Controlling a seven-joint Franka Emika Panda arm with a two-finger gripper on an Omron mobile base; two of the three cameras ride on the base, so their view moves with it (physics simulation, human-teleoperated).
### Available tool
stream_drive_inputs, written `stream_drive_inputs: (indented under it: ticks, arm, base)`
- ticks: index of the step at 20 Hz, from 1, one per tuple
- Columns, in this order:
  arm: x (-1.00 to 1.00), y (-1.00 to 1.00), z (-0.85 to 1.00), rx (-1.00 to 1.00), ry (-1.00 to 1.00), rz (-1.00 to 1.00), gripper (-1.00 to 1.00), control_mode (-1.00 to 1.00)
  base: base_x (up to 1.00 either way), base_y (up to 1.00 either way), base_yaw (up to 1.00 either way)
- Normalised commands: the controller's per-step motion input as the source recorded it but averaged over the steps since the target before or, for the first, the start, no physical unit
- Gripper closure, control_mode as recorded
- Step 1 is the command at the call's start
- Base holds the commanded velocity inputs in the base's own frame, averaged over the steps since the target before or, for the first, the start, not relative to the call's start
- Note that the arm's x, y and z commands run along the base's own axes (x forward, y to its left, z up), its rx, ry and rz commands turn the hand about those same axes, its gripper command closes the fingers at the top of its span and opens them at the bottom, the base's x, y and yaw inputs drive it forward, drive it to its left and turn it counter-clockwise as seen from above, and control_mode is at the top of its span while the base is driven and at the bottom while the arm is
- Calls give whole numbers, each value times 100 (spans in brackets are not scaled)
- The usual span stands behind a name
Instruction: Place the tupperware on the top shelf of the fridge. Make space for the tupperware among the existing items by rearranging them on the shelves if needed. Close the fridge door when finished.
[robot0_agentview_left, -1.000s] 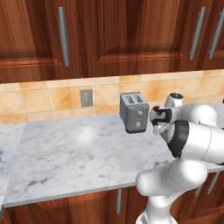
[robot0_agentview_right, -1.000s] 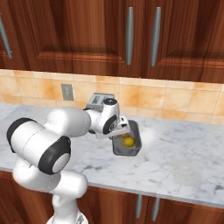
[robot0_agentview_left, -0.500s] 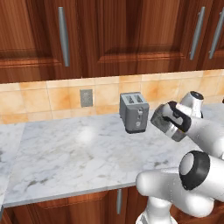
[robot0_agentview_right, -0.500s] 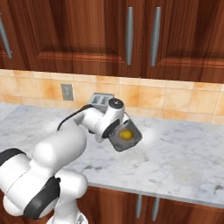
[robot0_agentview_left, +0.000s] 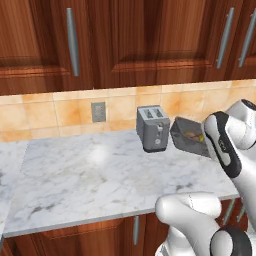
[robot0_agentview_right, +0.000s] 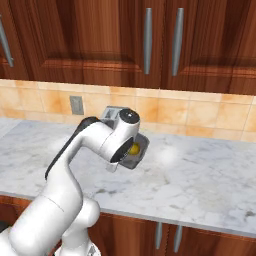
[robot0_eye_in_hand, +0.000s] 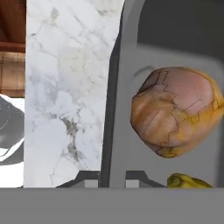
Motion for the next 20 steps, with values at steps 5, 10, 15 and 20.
stream_drive_inputs:
  ticks: [5, 10, 15, 20]
  arm:
    - [-69, 82, 55, -23, -5, 36, 100, -100]
    - [-31, 92, 38, -16, -5, 19, 100, -100]
    - [-10, 32, 31, -6, -9, 6, 100, -100]
    - [-5, 0, 11, 0, -20, 0, 100, -100]
  base:
    - [0, 0, 0]
    - [0, 0, 0]
    - [0, 0, 0]
    - [0, 0, 0]
